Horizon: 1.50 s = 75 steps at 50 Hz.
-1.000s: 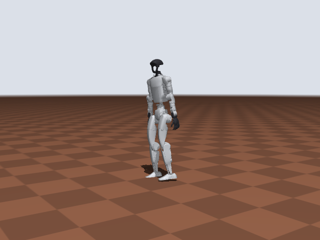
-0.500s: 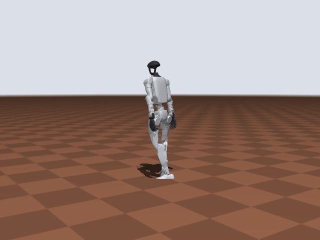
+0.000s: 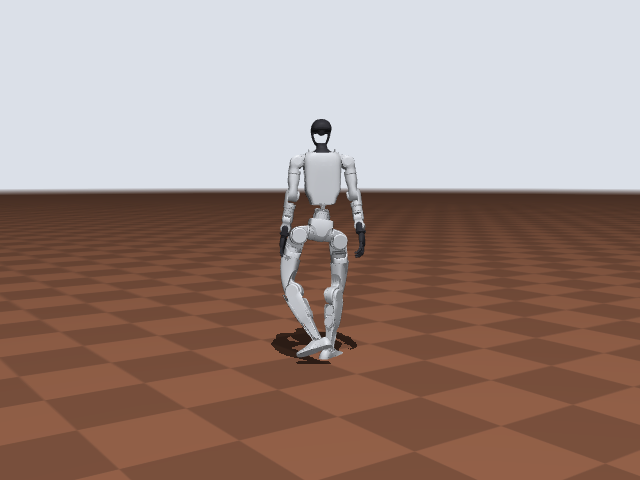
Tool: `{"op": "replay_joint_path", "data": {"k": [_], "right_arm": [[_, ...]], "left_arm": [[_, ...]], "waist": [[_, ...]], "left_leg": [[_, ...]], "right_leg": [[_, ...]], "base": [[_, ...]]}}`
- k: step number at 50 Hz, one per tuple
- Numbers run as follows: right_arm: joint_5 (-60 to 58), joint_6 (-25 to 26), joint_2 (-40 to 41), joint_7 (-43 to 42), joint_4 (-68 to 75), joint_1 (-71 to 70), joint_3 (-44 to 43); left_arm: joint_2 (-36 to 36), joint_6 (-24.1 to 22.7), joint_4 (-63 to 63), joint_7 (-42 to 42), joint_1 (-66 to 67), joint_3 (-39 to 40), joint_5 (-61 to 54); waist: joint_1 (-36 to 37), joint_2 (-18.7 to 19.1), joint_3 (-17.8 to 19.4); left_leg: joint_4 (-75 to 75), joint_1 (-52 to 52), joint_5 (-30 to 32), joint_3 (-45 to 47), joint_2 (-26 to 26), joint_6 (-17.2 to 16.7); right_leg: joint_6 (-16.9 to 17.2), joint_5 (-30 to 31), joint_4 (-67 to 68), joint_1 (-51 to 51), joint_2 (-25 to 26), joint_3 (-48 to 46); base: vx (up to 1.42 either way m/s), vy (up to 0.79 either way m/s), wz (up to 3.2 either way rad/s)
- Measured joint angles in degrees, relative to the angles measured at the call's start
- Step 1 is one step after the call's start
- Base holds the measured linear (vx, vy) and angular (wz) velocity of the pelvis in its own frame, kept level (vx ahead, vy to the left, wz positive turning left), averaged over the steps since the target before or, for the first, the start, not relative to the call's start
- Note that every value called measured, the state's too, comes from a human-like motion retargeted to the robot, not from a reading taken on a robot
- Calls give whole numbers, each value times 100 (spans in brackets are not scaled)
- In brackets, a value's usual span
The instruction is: In place motions
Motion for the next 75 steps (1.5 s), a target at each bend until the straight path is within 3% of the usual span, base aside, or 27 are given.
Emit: {"op": "replay_joint_path", "data": {"k": [3,6,10,12,15,18,20,24,28,33,40,44,48,58,75], "right_arm": [[-504,-106,18,125,0,-361,251],[-1034,-198,80,194,-460,-680,612],[-1633,-374,150,290,-1221,-1014,1287],[-1897,-475,164,309,-1522,-1092,1513],[-2161,-635,206,289,-1782,-1228,1805],[-2200,-655,228,323,-1805,-1321,2038],[-2288,-644,210,329,-1711,-1317,2205],[-2295,-471,291,-46,-1196,-1351,2264],[-1959,-463,145,-58,-461,-1245,1975],[-2071,31,-58,-183,0,-772,1482],[-1457,122,-184,-168,0,-540,1140],[-1489,-4,-75,-187,0,-488,1054],[-1584,-167,81,-170,0,-507,1171],[-2502,-213,207,-370,-617,-758,1672],[-2092,-316,102,99,-439,-841,1453]], "left_arm": [[32,29,244,90,112,77,-141],[-53,166,648,167,75,208,-244],[-85,260,925,270,114,335,-316],[-132,260,923,352,206,332,-260],[-197,249,898,403,347,311,-230],[-251,267,891,378,435,331,-193],[-347,304,891,337,560,391,-127],[-420,469,825,213,411,618,-20],[-310,344,553,213,173,467,-66],[-299,274,460,75,83,332,-203],[-317,240,414,6,-159,278,-235],[-215,201,497,99,-34,164,-106],[-78,296,793,210,-3,169,49],[-240,421,1210,309,226,401,-251],[-307,420,1067,172,194,247,3]], "waist": [[340,33,96],[356,64,188],[437,160,355],[522,246,347],[673,416,452],[697,592,607],[331,705,549],[-264,705,461],[257,635,601],[411,668,33],[423,812,195],[327,851,75],[408,694,45],[470,671,43],[607,594,-30]], "left_leg": [[1299,-837,125,-1151,454,0],[1185,-2179,621,-2745,-457,0],[24,-2467,718,-3304,-554,0],[-1029,-2482,950,-3907,-855,-31],[-2310,-2331,1611,-6270,-1571,-547],[-2963,-1909,2672,-7172,-1640,-1014],[-2846,-1680,2055,-5762,-1214,-892],[-3025,-1445,2138,-6108,-1405,-812],[-3432,-869,2149,-5722,-1598,-568],[-3555,-987,2080,-5446,-1720,-420],[-3512,-884,1948,-5383,-1773,-285],[-3518,-902,1890,-5376,-1731,-275],[-3464,-907,1806,-5378,-1834,-262],[-3504,-894,1700,-5301,-1775,-311],[-3495,-912,1613,-5475,-1864,-383]], "right_leg": [[-190,-56,-49,15,235,480],[-328,197,-172,-190,142,807],[-509,273,-178,-248,247,1318],[-529,340,-165,-295,286,1526],[-487,417,-29,-236,447,1934],[-285,489,193,-86,661,2436],[-85,558,360,-12,699,2561],[-4,689,419,40,650,2653],[-64,846,404,174,651,3175],[-5,978,403,-72,547,3257],[367,1385,642,-105,459,2855],[45,1212,503,-51,380,2029],[-238,1148,199,63,400,2125],[-291,1100,-57,157,408,1917],[-238,1160,-79,296,358,1651]], "base": [[29,-25,-225],[-12,9,-138],[12,1,-178],[27,15,-183],[26,16,-194],[30,20,-153],[42,29,-66],[16,24,-41],[15,20,-126],[18,16,-38],[-1,16,-30],[3,4,-1],[0,0,0],[-1,-1,6],[0,0,6]]}}
